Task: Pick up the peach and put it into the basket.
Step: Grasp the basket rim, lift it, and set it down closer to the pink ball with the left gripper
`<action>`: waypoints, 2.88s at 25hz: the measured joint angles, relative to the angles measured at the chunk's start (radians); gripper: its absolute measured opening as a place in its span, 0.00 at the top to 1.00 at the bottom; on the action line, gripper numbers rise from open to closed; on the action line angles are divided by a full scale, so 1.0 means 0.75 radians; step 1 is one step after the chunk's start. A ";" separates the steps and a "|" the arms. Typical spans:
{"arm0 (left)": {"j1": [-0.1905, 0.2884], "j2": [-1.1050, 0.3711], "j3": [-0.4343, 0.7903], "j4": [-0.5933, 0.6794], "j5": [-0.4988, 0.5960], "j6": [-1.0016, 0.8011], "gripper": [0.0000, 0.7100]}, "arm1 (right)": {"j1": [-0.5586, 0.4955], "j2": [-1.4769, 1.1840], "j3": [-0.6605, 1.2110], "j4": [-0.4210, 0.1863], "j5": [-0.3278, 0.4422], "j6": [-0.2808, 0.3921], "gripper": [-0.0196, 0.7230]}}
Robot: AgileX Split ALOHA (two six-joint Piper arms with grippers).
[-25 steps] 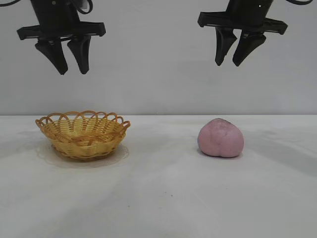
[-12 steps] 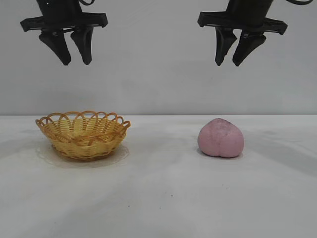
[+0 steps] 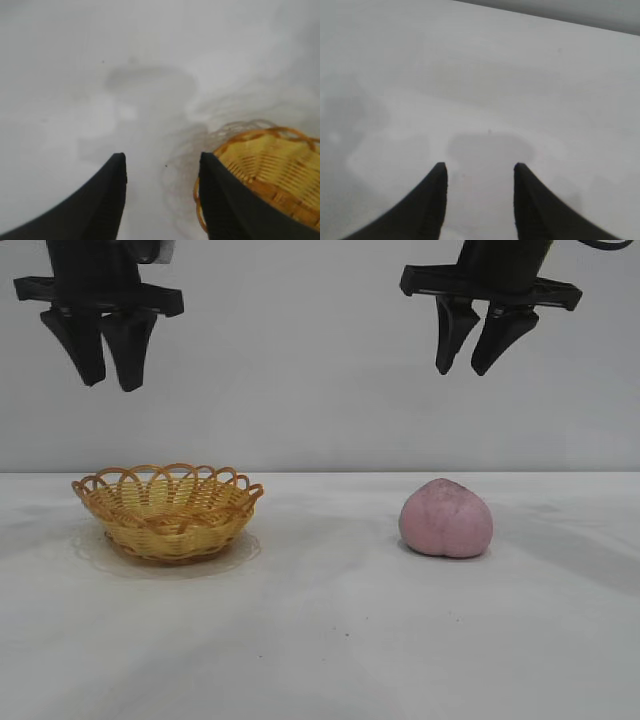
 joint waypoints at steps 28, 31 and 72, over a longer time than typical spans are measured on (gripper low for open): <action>0.007 -0.317 0.859 -0.921 -0.530 0.007 1.00 | 0.000 0.000 0.000 -0.008 0.026 -0.012 0.56; 0.007 -0.380 1.014 -1.168 -0.608 0.122 1.00 | 0.000 0.000 0.000 -0.008 0.026 -0.012 0.56; 0.080 -0.441 1.169 -1.573 -0.643 0.516 0.72 | 0.000 0.000 0.000 -0.003 0.026 -0.012 0.56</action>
